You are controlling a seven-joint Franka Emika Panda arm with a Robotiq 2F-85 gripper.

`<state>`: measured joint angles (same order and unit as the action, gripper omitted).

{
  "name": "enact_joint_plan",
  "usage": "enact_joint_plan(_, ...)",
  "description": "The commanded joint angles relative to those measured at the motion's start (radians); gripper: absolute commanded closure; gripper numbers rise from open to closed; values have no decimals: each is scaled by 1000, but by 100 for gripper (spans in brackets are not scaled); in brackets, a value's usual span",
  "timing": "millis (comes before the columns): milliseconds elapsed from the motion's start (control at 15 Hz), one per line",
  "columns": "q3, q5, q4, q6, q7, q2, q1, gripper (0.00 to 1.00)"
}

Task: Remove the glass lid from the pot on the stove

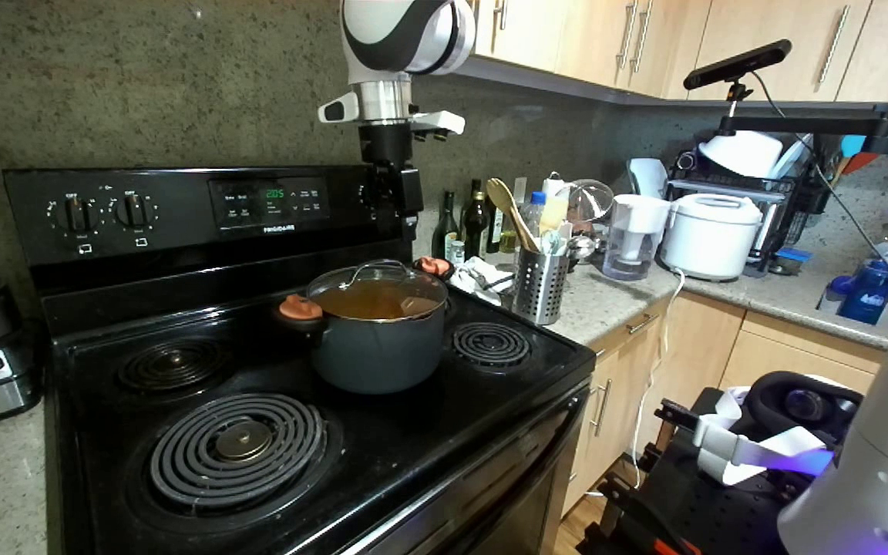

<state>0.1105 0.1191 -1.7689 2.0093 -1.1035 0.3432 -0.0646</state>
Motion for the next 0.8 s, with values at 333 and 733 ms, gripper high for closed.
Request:
enact_joint_plan(333, 10, 44, 39, 49, -78, 74, 10, 0)
enact_joint_plan(733, -1, 116, 5, 132, -52, 71, -1, 0)
